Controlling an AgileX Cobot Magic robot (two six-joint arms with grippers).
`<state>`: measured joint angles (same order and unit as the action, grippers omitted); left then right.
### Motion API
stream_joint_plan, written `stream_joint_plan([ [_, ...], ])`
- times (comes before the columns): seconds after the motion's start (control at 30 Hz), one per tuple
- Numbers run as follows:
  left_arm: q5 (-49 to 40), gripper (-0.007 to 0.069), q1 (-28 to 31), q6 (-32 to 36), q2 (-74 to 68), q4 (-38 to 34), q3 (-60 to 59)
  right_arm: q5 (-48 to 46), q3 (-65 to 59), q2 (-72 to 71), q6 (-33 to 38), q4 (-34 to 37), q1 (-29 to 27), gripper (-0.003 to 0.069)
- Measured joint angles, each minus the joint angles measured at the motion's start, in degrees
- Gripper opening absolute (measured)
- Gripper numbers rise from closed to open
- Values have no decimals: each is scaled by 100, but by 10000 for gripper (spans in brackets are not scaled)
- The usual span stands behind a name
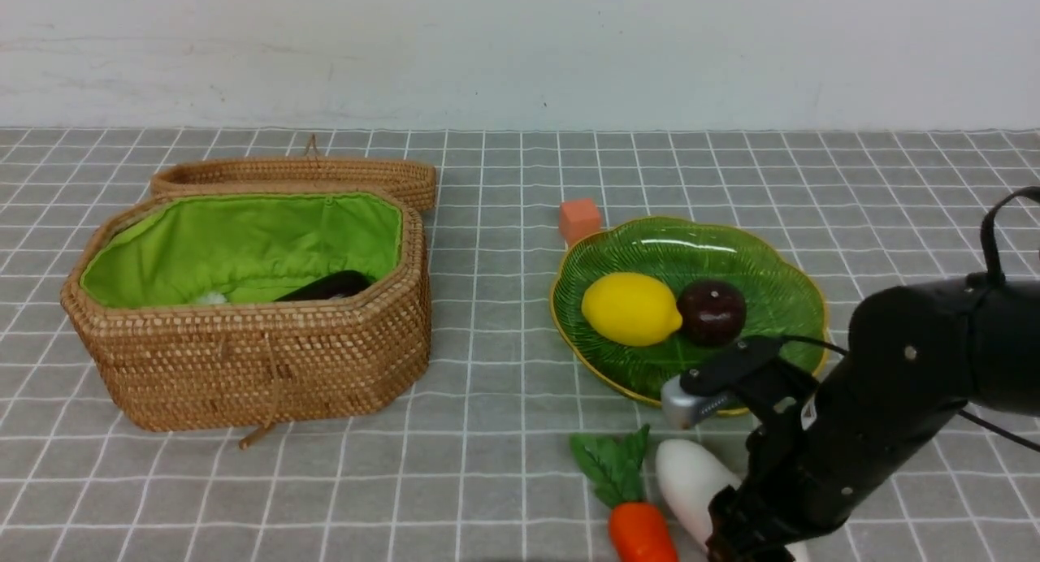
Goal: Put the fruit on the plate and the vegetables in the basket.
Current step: Take a daikon with your right arm and place it on the basket on the left.
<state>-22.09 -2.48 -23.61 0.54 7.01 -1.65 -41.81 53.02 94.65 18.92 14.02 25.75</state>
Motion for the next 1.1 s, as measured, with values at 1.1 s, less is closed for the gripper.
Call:
stream_joint_plan([
  [1.1, 0, 0, 0, 0, 0, 0, 0, 776, 7231, 3407, 3703, 3313, 1453, 478],
])
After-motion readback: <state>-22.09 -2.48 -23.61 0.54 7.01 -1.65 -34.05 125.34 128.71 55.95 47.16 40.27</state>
